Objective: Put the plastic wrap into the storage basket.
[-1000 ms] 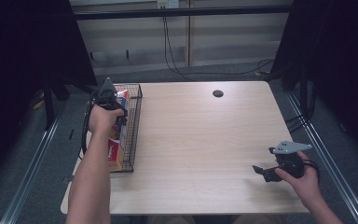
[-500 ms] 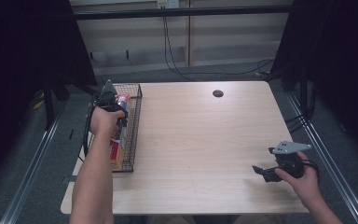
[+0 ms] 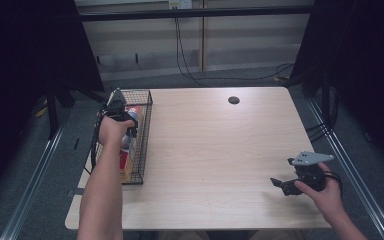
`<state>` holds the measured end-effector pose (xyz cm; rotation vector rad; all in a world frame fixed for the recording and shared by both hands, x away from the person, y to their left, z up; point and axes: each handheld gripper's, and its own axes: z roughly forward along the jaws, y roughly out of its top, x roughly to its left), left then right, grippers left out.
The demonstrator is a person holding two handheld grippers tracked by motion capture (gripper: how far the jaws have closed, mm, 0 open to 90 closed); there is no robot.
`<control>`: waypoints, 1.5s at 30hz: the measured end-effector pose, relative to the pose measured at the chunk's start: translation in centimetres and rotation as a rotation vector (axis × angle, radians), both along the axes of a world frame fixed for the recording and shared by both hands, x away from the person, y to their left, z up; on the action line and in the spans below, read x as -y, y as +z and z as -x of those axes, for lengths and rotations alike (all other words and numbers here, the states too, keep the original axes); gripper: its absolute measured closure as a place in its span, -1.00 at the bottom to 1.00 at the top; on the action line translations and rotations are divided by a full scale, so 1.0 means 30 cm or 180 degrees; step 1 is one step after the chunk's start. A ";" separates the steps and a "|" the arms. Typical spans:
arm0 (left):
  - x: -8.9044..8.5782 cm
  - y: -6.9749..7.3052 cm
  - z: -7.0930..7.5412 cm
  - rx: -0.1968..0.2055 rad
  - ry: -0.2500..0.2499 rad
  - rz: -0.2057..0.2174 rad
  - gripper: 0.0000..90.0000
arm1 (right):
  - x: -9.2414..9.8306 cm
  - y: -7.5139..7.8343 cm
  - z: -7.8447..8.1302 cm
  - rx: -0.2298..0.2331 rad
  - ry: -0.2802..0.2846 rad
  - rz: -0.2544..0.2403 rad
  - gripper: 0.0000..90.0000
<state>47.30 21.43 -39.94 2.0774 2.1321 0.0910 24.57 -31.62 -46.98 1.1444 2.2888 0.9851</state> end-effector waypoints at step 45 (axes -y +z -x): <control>0.020 0.126 0.075 0.0651 -0.0205 0.0323 -0.83 | 0.000 0.015 0.005 0.0060 0.0037 -0.0007 -0.90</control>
